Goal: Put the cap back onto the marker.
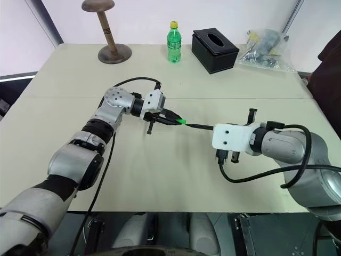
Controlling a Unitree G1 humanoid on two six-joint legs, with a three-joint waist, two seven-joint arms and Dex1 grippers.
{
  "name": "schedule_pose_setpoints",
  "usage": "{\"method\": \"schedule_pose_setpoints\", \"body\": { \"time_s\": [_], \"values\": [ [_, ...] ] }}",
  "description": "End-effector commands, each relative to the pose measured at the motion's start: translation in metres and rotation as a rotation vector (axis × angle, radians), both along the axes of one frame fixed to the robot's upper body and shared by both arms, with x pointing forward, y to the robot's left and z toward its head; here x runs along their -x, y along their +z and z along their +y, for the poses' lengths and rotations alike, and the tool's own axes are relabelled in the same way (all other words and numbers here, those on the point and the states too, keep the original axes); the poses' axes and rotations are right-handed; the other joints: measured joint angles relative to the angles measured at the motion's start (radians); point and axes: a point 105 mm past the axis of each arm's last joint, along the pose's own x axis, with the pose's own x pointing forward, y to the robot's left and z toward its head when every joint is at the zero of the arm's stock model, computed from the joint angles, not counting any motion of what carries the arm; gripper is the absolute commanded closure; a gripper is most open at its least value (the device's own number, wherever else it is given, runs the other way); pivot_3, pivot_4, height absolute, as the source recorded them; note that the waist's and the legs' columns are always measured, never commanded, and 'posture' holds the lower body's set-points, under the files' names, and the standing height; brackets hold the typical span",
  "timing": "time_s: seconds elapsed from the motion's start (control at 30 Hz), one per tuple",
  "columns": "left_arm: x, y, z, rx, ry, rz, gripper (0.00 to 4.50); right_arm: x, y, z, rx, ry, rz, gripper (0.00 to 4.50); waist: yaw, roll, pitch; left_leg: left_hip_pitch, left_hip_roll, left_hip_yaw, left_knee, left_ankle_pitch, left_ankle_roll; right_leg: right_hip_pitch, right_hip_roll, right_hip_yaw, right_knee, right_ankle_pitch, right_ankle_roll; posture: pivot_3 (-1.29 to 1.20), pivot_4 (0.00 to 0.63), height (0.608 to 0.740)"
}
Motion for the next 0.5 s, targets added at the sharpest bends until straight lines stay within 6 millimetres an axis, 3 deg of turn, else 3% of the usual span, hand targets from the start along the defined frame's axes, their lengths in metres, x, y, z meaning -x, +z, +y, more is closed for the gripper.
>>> {"method": "schedule_pose_setpoints", "body": {
  "time_s": [0.03, 0.5],
  "values": [
    [-0.0009, 0.0115, -0.0023, 0.004, -0.016, -0.041, 4.50, 0.0018, 0.0102, 0.0056, 0.007, 0.027, -0.045, 4.46, 0.000, 0.000, 0.000, 0.000, 0.000, 0.000, 0.000, 0.000, 0.000, 0.000, 0.000, 0.000, 0.000, 0.000, 0.000, 0.00, 0.150, 0.740],
    [0.0009, 0.0089, -0.0030, -0.001, -0.027, -0.035, 4.50, 0.0025, 0.0104, -0.0033, 0.023, 0.003, -0.036, 4.46, 0.000, 0.000, 0.000, 0.000, 0.000, 0.000, 0.000, 0.000, 0.000, 0.000, 0.000, 0.000, 0.000, 0.000, 0.000, 0.00, 0.150, 0.740]
  ]
}}
